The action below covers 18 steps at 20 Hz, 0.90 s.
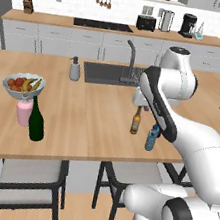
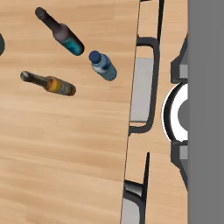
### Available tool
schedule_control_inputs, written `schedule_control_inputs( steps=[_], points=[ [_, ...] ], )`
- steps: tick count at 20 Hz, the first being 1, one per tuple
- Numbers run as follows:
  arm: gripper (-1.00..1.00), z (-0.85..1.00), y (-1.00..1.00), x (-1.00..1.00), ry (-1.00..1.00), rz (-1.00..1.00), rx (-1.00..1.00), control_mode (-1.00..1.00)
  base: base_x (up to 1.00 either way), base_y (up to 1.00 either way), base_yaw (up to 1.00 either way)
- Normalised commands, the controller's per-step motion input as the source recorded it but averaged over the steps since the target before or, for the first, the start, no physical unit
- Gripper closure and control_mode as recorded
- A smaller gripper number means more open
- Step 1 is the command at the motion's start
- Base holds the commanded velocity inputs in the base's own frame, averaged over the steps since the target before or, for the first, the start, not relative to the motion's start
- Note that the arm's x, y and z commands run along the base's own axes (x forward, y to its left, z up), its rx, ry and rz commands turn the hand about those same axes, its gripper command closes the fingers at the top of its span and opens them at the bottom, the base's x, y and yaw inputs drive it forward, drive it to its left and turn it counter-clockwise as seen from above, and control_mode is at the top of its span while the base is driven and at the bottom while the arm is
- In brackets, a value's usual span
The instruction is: Move the plastic bottles in the middle to the plastics group, and the glass bottles in the middle to the glass group.
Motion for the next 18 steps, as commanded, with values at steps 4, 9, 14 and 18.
schedule_control_inputs(
  steps=[4,9,14,18],
  points=[
    [-1.0,-0.07,-0.14,-0.06,0.0,0.0,0.0,-1.0,0.0,0.0,0.0],
    [-1.0,-0.28,-0.52,-0.19,0.02,0.0,0.0,-1.0,0.0,0.0,0.0],
    [-1.0,-0.27,-0.59,-0.06,0.0,-0.01,0.01,-1.0,0.0,0.0,0.0],
    [-1.0,-0.3,-0.42,0.23,0.0,0.0,0.0,-1.0,0.0,0.0,0.0]
  ],
)
